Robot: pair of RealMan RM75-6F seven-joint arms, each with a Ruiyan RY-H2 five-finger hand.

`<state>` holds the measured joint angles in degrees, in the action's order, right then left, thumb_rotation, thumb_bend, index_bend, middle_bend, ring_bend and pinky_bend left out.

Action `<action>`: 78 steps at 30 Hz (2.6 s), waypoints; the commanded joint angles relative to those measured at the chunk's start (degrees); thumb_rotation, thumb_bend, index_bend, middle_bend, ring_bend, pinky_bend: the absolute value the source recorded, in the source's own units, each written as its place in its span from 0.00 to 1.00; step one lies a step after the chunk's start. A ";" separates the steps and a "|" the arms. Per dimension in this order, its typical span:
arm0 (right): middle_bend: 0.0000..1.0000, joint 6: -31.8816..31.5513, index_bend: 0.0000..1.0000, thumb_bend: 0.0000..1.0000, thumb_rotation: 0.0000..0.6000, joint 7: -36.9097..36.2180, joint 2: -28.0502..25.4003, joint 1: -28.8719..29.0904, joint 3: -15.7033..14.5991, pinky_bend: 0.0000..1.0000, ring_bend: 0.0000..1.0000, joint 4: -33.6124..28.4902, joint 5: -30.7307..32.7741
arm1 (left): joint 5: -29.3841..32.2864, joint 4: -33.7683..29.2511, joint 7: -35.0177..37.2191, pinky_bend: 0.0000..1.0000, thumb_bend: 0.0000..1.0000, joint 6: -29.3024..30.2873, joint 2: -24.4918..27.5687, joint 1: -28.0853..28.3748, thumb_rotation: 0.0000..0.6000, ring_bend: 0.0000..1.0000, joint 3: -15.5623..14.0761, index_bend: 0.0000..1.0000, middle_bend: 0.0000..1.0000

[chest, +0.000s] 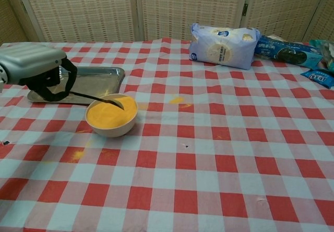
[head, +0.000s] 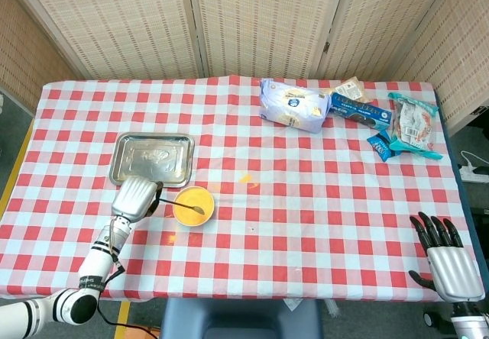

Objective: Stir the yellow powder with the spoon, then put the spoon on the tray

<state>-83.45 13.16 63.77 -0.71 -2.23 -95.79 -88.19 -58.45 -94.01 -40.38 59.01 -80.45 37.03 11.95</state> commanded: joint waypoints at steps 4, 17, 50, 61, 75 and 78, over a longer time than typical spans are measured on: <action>0.00 0.69 0.00 0.03 1.00 -0.54 -0.19 0.28 0.38 0.00 0.00 0.21 0.96 | 11.18 -0.91 -13.52 1.00 1.00 0.75 -0.35 6.00 1.00 1.00 1.24 0.87 1.00; 0.00 2.35 0.00 0.03 1.00 -2.82 -1.24 0.98 0.23 0.00 0.00 -0.01 1.42 | 16.35 -4.12 -36.26 1.00 1.00 16.37 -5.21 11.76 1.00 1.00 -2.39 0.87 1.00; 0.00 -0.35 0.00 0.03 1.00 -3.16 -1.72 -0.10 -0.52 0.00 0.00 -0.53 -1.14 | 17.38 -11.20 -37.70 1.00 0.98 18.92 0.03 11.30 1.00 1.00 -10.48 0.87 1.00; 0.00 -0.56 0.00 0.03 1.00 -3.54 -1.87 -0.20 -1.02 0.00 0.00 -0.60 -2.33 | 11.08 -15.71 -34.17 1.00 0.97 21.44 1.60 10.21 1.00 1.00 -11.43 0.87 1.00; 0.00 -0.17 0.00 0.03 1.00 -4.02 -1.93 -0.05 -0.18 0.00 0.00 -0.41 -0.76 | 11.12 -6.44 -30.06 1.00 0.96 18.01 -3.22 11.59 1.00 1.00 -7.39 0.87 1.00; 0.00 0.14 0.00 0.03 1.00 -3.94 -1.90 0.07 -0.07 0.00 0.00 -0.39 -0.40 | 11.47 -4.44 -30.03 1.00 0.96 17.10 -4.11 12.05 1.00 1.00 -7.12 0.87 1.00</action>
<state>-83.31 9.21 61.87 -0.65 -2.30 -96.18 -88.59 -47.27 -99.17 -70.43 76.62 -84.06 48.76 4.59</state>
